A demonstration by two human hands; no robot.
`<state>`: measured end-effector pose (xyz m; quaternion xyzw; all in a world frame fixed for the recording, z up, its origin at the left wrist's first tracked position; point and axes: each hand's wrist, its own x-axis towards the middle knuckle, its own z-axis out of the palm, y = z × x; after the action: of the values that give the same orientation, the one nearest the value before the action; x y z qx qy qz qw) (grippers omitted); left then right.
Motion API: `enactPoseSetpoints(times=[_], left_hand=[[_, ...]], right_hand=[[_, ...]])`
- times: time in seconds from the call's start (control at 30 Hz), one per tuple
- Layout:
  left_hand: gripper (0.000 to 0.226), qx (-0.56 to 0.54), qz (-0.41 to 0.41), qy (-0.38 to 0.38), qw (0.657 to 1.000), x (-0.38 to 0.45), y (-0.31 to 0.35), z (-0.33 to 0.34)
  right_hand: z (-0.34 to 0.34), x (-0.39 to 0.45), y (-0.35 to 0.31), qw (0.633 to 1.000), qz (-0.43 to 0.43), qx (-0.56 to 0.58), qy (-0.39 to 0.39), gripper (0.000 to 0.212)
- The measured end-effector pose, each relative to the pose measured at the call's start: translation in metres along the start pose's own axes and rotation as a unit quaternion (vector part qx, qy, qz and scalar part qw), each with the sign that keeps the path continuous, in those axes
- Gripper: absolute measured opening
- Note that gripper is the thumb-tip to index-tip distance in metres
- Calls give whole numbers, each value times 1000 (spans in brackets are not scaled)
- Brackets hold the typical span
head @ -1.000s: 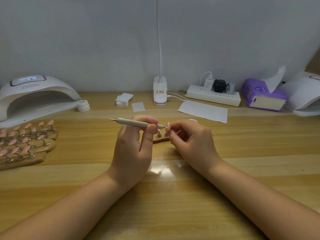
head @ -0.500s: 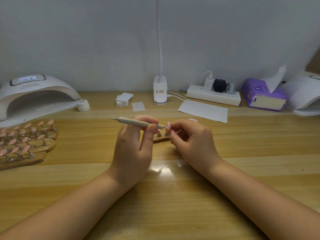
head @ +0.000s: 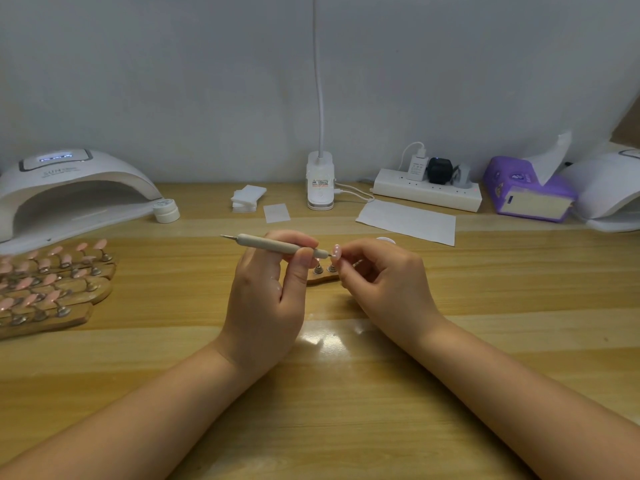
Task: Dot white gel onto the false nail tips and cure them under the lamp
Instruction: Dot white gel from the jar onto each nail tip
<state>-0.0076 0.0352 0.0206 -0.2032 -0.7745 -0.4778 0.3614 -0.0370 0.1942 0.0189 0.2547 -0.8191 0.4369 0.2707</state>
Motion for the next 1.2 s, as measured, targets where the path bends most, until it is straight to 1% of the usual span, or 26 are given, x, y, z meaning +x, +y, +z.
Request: enactPoseSetpoints(times=[0.17, 0.27, 0.4, 0.7, 0.83, 1.0, 1.2], left_hand=[[14, -22, 0, 20, 1000, 2, -1, 0], [8, -33, -8, 29, 999, 2, -1, -1], [15, -32, -19, 38, 999, 3, 1, -1], [10, -28, -1, 29, 999, 2, 0, -1], [16, -24, 15, 16, 999, 1, 1, 0], [13, -31, 13, 11, 999, 1, 2, -1], [16, -26, 16, 4, 1000, 1, 2, 0]], right_hand=[[0, 0, 1, 1000, 18, 17, 0, 7], [-1, 0, 2, 999, 29, 32, -4, 9], [-2, 0, 1, 999, 20, 45, -5, 10], [-1, 0, 1, 999, 12, 50, 4, 9], [-1, 0, 2, 999, 11, 45, 3, 9], [-1, 0, 3, 999, 4, 40, 5, 10], [-1, 0, 3, 999, 3, 37, 6, 10]])
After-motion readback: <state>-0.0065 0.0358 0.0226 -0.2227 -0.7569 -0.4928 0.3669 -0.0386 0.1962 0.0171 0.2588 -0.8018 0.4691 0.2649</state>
